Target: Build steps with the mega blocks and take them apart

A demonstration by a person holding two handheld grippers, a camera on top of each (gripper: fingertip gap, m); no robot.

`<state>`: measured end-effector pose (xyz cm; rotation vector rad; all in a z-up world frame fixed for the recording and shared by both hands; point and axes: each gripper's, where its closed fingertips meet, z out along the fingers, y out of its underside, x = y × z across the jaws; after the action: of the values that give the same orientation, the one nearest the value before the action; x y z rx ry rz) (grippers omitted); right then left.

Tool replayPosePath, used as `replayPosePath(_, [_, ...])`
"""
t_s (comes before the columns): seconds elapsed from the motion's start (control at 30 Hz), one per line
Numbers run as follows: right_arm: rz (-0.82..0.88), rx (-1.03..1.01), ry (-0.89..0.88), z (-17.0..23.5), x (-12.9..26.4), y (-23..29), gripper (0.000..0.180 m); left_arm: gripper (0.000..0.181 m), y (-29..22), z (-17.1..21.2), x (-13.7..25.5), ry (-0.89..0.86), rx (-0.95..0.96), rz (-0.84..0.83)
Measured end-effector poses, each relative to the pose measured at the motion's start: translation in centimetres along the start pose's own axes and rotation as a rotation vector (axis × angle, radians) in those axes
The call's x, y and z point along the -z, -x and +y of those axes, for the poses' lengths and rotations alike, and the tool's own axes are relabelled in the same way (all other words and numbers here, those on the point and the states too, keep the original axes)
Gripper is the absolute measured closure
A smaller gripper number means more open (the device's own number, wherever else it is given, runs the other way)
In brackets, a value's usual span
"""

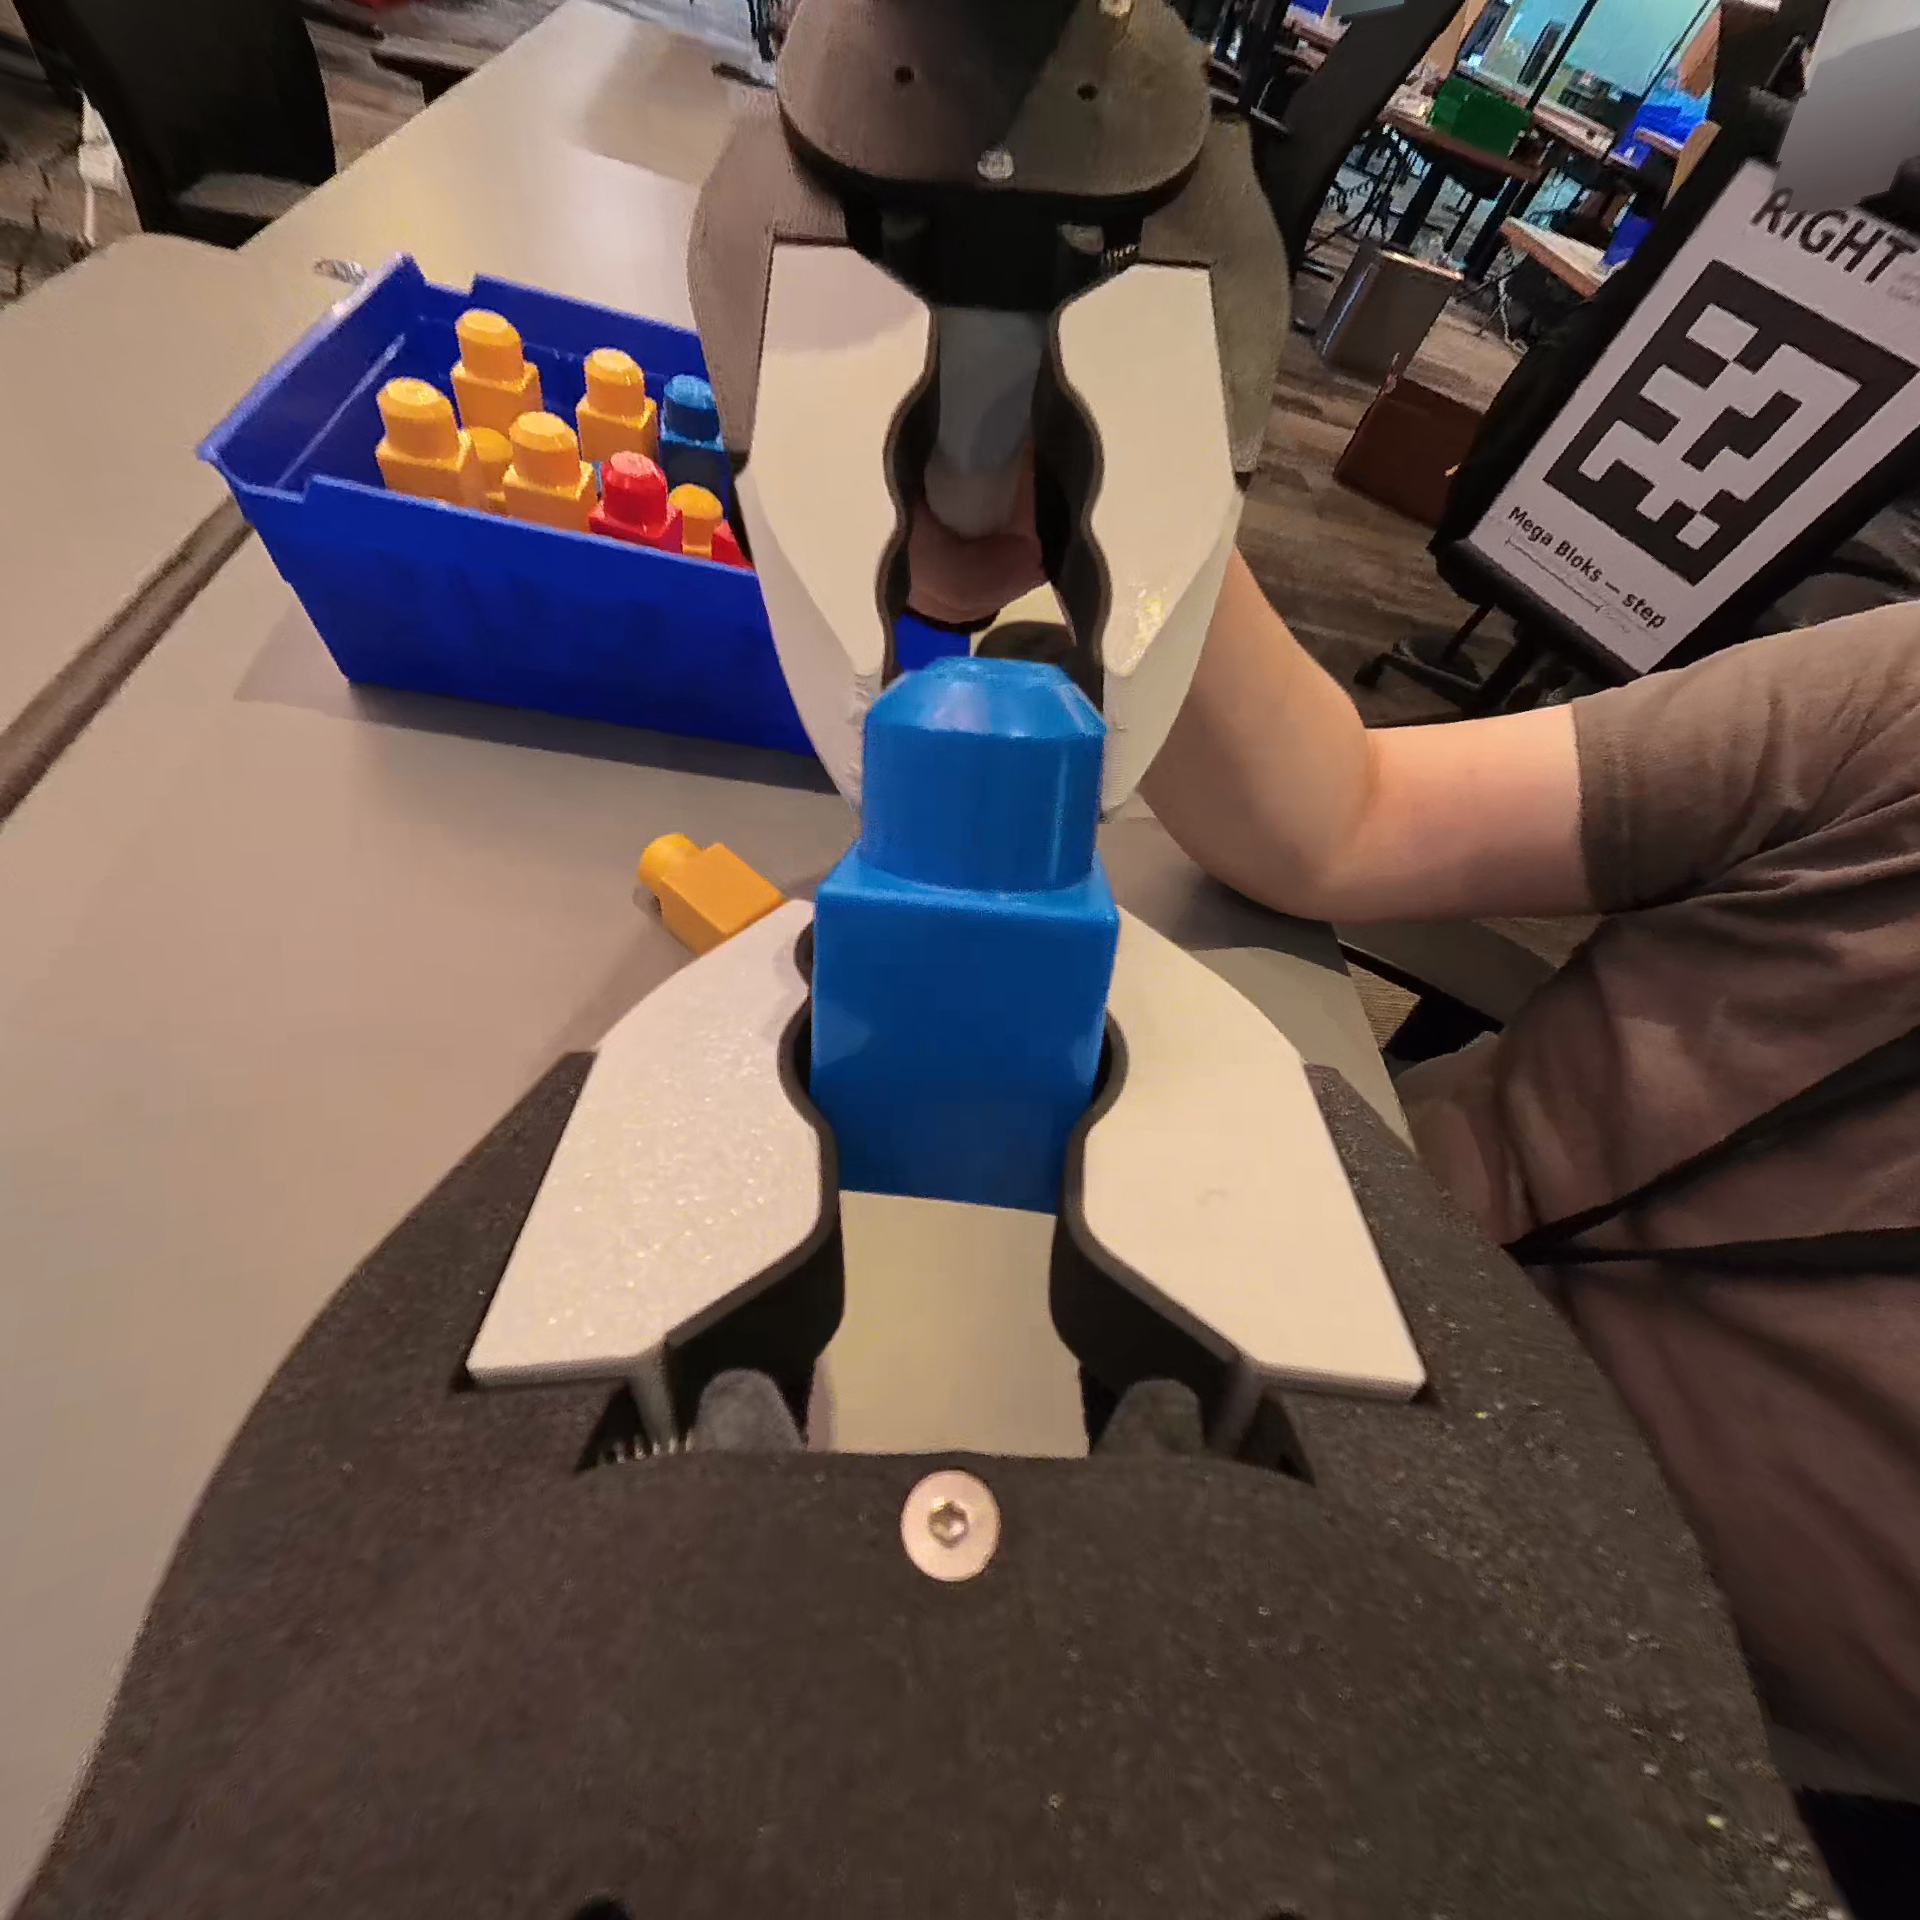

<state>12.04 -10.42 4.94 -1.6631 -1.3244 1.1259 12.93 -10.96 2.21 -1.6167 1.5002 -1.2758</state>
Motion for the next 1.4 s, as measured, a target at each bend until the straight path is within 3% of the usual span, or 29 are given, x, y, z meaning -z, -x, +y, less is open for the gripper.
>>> replayPosePath(0.23, [-0.014,-0.06,-0.001,0.4,0.1,-0.6,0.148,0.134,0.1,0.6,-0.6,0.007,0.137,0.074])
replayPosePath(1.4, [-0.015,-0.085,-0.11,-0.8,1.0,-1.1,0.143,0.139,0.5,-0.7,-0.2,-0.038,0.004,-0.04])
